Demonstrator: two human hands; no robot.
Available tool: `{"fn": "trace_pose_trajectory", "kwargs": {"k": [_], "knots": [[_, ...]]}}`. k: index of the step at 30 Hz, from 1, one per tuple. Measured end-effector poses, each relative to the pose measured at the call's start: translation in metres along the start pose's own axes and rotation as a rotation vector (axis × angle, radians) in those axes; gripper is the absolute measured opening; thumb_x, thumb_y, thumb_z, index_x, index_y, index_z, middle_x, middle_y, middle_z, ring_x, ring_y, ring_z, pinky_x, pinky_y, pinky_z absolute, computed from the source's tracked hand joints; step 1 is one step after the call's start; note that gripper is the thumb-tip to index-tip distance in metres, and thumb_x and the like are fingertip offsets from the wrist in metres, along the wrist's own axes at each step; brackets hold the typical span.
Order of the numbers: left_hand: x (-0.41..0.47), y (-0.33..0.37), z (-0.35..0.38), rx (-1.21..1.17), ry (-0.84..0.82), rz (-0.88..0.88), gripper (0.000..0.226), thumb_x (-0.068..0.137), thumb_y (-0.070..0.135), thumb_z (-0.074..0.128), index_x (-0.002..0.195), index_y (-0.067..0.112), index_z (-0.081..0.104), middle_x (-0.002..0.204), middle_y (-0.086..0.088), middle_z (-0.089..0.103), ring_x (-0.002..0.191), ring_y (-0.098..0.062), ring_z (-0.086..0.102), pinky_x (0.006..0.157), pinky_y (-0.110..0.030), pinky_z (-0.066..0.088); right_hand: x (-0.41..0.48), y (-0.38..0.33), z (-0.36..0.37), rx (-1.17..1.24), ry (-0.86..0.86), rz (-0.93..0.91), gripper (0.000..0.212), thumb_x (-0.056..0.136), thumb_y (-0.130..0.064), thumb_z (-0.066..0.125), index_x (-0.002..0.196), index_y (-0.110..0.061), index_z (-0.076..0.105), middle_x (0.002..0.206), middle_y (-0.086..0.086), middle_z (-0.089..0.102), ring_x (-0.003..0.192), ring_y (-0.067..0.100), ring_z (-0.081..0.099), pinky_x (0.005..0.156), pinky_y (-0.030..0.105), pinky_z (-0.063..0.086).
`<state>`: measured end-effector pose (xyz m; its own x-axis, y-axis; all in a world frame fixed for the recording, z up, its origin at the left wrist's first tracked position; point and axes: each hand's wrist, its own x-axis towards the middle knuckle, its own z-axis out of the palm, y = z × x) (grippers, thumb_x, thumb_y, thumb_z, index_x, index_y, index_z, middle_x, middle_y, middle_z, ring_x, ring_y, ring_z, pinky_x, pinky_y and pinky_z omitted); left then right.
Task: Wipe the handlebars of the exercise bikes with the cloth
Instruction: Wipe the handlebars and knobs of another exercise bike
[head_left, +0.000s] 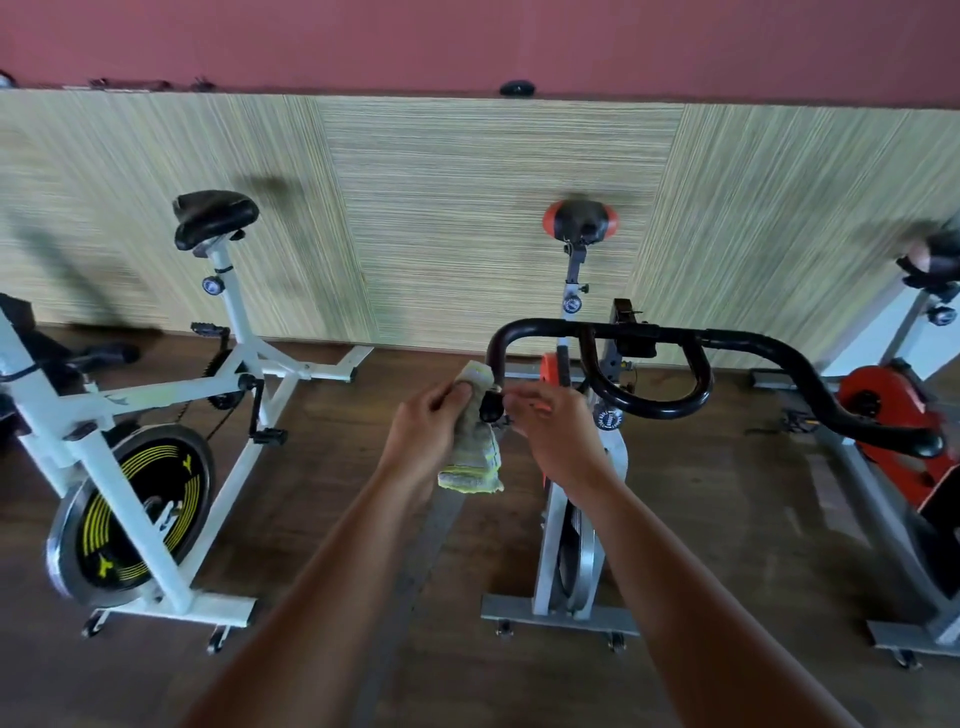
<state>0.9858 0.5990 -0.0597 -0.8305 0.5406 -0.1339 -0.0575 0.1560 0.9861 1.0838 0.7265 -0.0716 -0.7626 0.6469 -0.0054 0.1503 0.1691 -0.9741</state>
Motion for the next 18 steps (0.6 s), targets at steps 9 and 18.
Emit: {"fn": "trace_pose_trajectory", "kwargs": {"k": [9,18], "knots": [[0.014,-0.008,-0.006,0.009,-0.044,-0.079,0.019,0.099,0.022,0.059,0.092,0.02,0.076,0.081,0.002,0.077,0.075,-0.01,0.073,0.066,-0.02,0.054,0.02,0.011,0.002,-0.002,-0.005,0.041,0.008,0.093,-0.029,0.068,0.091,-0.025,0.075,0.087,-0.007,0.077,0.087,0.01,0.073,0.087,0.046,0.059],[0.053,-0.011,0.006,-0.241,-0.061,-0.291,0.018,0.096,0.01,0.061,0.108,0.003,0.073,0.098,-0.019,0.075,0.079,-0.03,0.073,0.068,-0.04,0.061,0.042,0.018,0.01,-0.014,0.028,0.133,0.009,0.092,-0.034,0.066,0.09,-0.028,0.073,0.088,-0.008,0.076,0.086,0.012,0.072,0.085,0.048,0.059]]}}
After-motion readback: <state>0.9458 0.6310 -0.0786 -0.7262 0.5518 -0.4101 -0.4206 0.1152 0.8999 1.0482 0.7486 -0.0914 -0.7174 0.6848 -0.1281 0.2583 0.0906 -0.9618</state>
